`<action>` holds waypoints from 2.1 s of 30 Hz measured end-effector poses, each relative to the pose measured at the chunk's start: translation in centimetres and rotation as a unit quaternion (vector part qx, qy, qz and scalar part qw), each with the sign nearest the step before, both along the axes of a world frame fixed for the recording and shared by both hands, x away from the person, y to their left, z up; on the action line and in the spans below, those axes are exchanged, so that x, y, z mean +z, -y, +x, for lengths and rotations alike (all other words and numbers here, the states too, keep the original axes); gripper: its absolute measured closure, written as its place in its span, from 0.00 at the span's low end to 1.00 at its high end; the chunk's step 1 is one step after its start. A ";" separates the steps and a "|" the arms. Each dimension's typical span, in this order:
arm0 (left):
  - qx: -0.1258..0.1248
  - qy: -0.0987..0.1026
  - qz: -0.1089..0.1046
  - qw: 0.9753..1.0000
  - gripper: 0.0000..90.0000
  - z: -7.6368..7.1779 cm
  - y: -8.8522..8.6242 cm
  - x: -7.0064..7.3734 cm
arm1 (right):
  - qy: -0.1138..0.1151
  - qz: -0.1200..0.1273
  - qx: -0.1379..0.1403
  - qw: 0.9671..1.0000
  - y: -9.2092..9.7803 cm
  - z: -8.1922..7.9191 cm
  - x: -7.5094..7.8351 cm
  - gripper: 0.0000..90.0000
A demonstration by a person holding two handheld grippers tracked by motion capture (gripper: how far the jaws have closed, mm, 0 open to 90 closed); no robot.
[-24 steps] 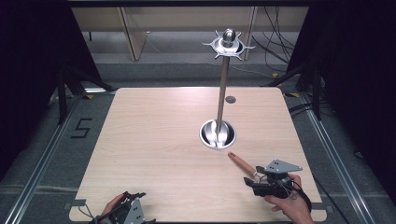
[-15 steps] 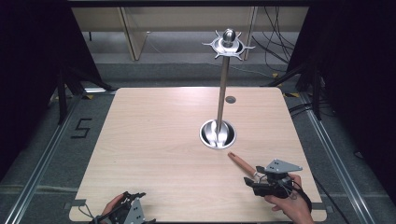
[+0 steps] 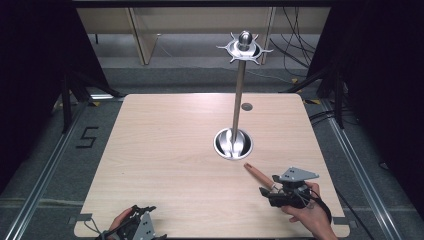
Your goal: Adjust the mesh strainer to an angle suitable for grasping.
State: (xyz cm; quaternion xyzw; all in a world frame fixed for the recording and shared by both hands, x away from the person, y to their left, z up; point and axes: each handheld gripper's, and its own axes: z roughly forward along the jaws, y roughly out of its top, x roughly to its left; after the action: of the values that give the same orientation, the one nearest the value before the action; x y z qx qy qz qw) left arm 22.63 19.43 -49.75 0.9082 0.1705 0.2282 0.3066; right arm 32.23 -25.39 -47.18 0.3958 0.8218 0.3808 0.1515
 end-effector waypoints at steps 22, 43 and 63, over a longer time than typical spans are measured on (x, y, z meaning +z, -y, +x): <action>-0.001 -0.003 0.000 1.000 0.18 0.1 -0.1 0.1 | -0.033 -0.043 -0.013 0.998 -0.5 3.6 0.5 0.39; 0.002 0.003 0.002 1.000 0.18 0.0 0.0 0.0 | -0.084 -0.120 0.032 0.989 -2.3 6.6 -0.3 0.56; 0.003 0.007 0.001 1.000 0.18 0.0 0.0 0.0 | -0.141 -0.133 0.028 0.981 -2.2 7.2 -0.9 0.68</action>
State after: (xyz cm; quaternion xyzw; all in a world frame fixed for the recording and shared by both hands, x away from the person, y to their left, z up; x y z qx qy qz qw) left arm 22.66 19.46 -49.71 0.9064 0.1712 0.2359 0.3058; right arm 39.43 -23.21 -48.07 0.3985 0.8892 0.2122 0.0745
